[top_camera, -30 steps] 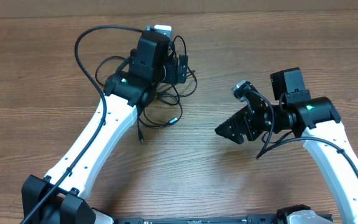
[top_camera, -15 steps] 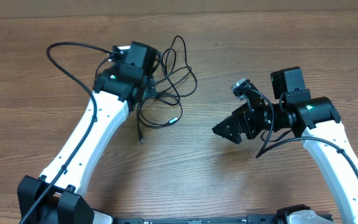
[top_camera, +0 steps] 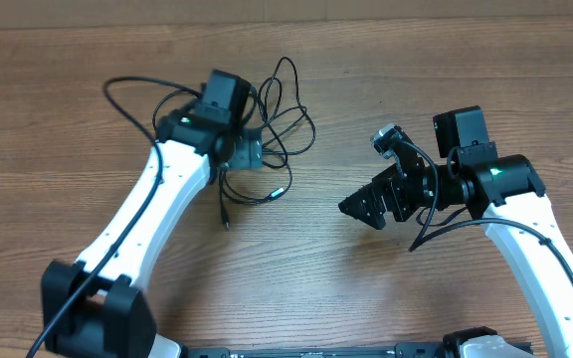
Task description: Untangle cables
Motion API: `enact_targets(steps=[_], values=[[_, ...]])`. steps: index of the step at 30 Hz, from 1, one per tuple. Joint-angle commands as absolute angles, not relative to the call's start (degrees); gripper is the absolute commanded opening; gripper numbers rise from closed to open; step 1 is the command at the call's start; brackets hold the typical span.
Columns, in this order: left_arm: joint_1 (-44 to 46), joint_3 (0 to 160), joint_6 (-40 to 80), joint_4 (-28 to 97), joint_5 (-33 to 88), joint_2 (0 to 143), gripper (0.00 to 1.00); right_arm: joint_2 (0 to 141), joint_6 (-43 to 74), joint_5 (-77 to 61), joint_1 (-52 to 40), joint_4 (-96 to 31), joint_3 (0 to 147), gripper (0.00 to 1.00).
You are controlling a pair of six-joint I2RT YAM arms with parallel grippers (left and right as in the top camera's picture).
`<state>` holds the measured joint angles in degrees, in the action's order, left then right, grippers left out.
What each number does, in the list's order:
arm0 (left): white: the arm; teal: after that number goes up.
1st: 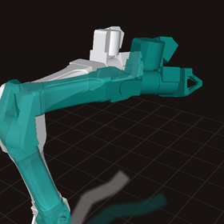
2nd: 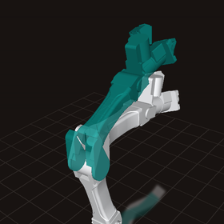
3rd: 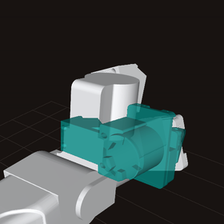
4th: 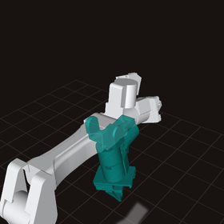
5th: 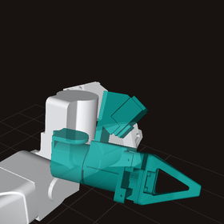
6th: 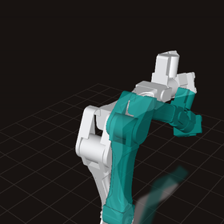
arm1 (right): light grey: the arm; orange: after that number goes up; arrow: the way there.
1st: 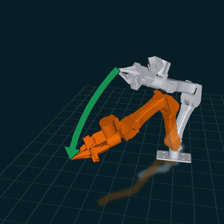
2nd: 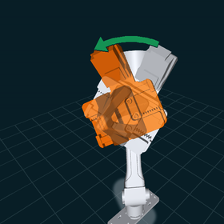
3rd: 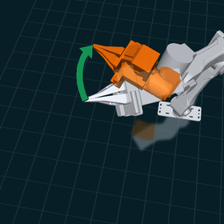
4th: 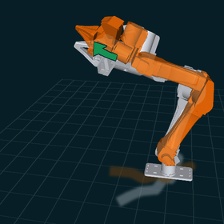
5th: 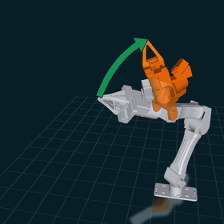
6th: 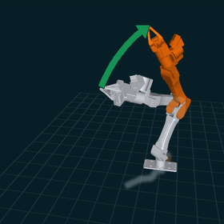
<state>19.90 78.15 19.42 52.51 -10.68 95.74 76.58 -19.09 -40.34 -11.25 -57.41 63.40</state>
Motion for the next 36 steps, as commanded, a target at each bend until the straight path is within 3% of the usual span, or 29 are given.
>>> enact_targets(steps=[1,4,11,13,15,17,21,29,36], values=[[20.32,74.5,15.09,51.66,-4.64,99.07,1.0,76.64,-18.17,-41.19,-11.25,-57.08,63.7,1.0],[20.32,72.6,12.23,50.17,-1.56,100.53,1.0,76.64,-18.17,-41.19,-11.25,-57.04,63.7,1.0],[20.67,71.33,11.73,48.42,1.3,102.1,0.82,76.64,-18.15,-41.21,-11.25,-56.05,63.7,1.0],[20.67,71.33,11.75,47.2,2.94,102.1,0.66,76.64,-18.15,-41.21,-11.25,-55.79,63.7,0.96],[20.69,71.33,11.73,45.91,4.6,102.1,0.41,76.64,-18.17,-41.21,-11.25,-55.75,63.7,0.9],[20.69,71.33,11.77,44.71,6.26,102.1,0.04,76.64,-18.17,-41.21,-11.25,-55.77,63.7,0.82],[20.69,71.33,11.77,42.98,7.33,102.1,0.04,76.64,-18.15,-41.19,-11.25,-55.86,63.7,0.74],[20.69,71.46,11.81,42.57,8.16,101.95,0.04,76.64,-18.0,-41.19,-11.25,-55.86,63.7,0.73],[20.67,74.46,11.75,42.52,16.12,96.2,0.04,76.64,-18.0,-41.19,-11.25,-55.83,63.7,0.73]])
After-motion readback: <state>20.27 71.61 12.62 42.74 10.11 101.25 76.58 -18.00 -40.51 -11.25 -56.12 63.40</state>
